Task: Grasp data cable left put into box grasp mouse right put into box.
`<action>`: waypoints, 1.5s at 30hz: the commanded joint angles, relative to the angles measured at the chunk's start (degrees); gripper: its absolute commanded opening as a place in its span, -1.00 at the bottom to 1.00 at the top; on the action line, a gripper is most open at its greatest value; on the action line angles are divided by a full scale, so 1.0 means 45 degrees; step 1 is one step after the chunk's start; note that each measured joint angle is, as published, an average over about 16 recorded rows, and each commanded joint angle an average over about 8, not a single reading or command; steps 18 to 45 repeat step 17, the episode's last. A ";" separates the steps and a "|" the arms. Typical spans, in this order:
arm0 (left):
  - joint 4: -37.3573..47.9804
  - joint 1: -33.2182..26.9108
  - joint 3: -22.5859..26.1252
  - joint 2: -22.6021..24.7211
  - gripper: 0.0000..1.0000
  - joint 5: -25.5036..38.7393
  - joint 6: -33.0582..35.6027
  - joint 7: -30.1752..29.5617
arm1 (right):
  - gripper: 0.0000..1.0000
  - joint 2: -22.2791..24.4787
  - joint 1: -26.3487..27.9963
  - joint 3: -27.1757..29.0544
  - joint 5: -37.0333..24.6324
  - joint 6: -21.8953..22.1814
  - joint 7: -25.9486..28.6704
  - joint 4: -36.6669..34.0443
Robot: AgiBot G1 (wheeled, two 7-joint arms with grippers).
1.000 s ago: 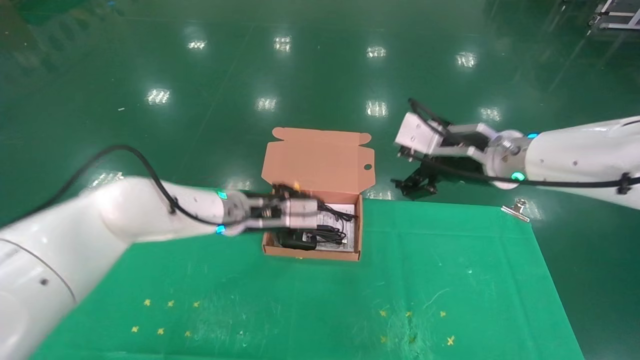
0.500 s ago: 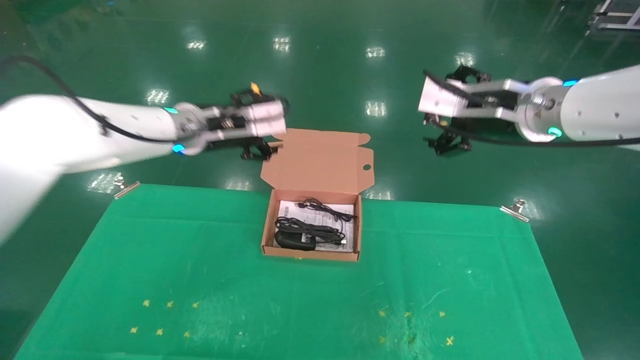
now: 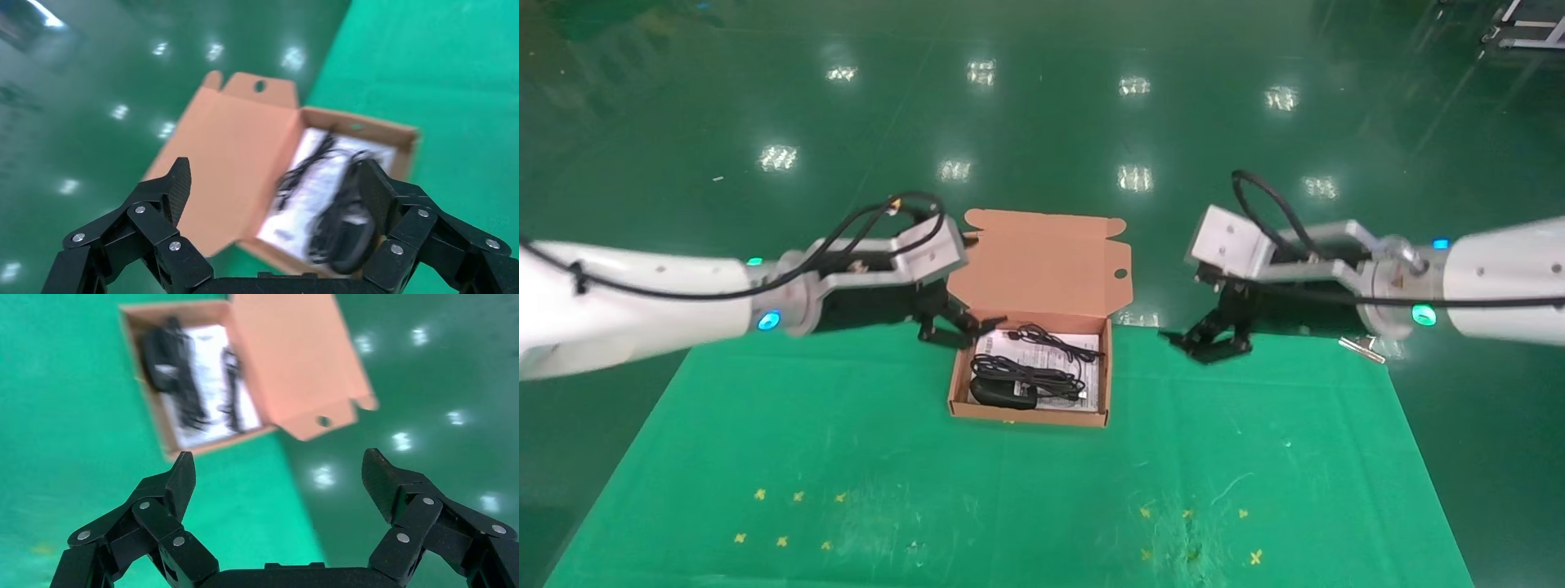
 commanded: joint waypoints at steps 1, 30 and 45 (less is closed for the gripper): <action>-0.0299 0.0293 -0.0347 -0.0278 1.00 -0.0369 0.0390 -0.0136 | 1.00 0.0107 -0.0390 0.0490 0.0490 -0.0365 -0.0217 0.0051; -0.2463 0.2409 -0.2856 -0.2286 1.00 -0.3036 0.3209 -0.1123 | 1.00 0.0883 -0.3215 0.4034 0.4033 -0.3007 -0.1790 0.0423; -0.2463 0.2409 -0.2856 -0.2286 1.00 -0.3036 0.3209 -0.1123 | 1.00 0.0883 -0.3215 0.4034 0.4033 -0.3007 -0.1790 0.0423</action>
